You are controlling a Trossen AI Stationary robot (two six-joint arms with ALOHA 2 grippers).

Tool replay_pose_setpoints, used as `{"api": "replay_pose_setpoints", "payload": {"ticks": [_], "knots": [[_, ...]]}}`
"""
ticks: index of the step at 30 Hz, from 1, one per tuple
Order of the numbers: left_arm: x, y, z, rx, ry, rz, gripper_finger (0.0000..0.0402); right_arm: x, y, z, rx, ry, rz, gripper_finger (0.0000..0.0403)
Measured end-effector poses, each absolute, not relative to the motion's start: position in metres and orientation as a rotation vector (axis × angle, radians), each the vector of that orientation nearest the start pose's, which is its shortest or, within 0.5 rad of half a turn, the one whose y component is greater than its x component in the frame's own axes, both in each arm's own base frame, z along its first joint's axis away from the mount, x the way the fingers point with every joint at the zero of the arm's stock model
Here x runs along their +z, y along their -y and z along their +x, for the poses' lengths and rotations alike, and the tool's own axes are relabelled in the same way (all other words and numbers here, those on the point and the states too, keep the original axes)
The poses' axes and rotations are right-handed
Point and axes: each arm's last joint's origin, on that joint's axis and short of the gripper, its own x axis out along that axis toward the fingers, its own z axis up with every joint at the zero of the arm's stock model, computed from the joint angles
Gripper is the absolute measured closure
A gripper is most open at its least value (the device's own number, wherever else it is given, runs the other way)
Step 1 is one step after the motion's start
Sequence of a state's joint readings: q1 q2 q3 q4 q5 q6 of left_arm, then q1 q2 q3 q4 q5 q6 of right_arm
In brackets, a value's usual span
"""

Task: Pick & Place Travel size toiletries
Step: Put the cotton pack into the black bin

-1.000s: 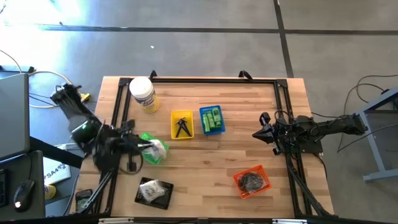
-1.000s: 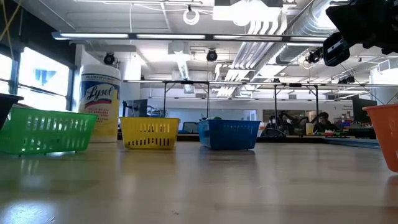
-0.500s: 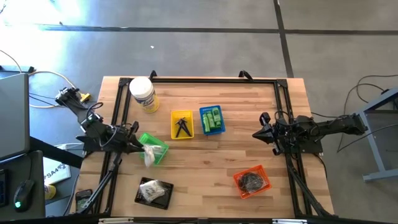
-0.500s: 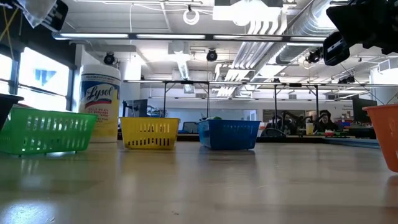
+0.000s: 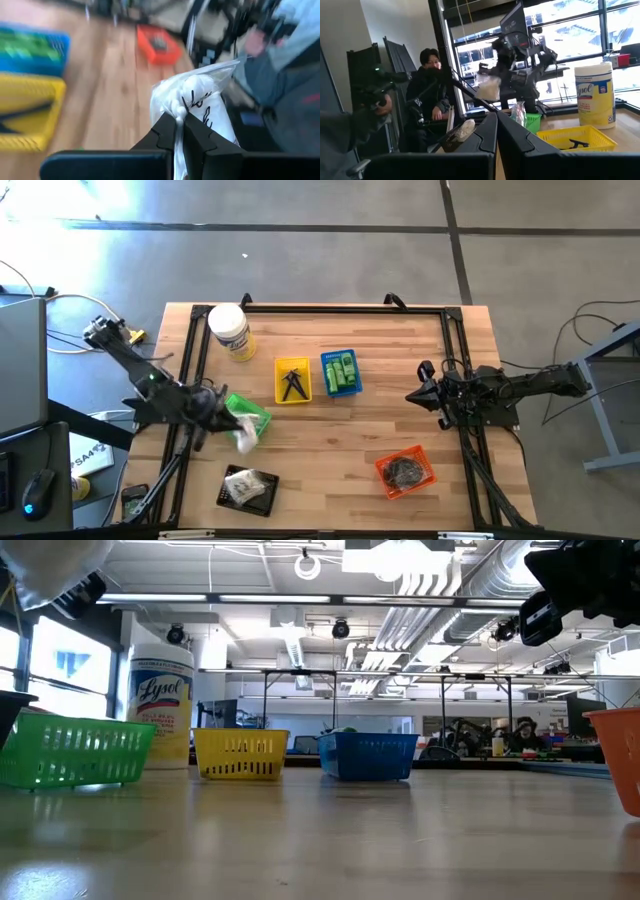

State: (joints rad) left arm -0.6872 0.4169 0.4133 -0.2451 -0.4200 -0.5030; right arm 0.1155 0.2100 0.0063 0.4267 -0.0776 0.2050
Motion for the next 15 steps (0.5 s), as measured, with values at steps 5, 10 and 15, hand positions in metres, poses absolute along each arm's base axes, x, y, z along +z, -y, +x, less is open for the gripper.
{"api": "replay_pose_setpoints", "payload": {"ticks": [5,10,15], "knots": [[0.245,0.095,0.131,-0.178,-0.536,-0.394,0.0394,0.189,-0.015,0.107,0.214,0.203,0.208,0.0399],[0.251,0.131,0.17,-0.108,-0.83,-0.387,0.0394,0.189,-0.015,0.107,0.214,0.201,0.21,0.0399],[0.264,0.159,0.203,0.0,-1.051,-0.323,0.0394,0.189,-0.015,0.107,0.21,0.2,0.214,0.0399]]}}
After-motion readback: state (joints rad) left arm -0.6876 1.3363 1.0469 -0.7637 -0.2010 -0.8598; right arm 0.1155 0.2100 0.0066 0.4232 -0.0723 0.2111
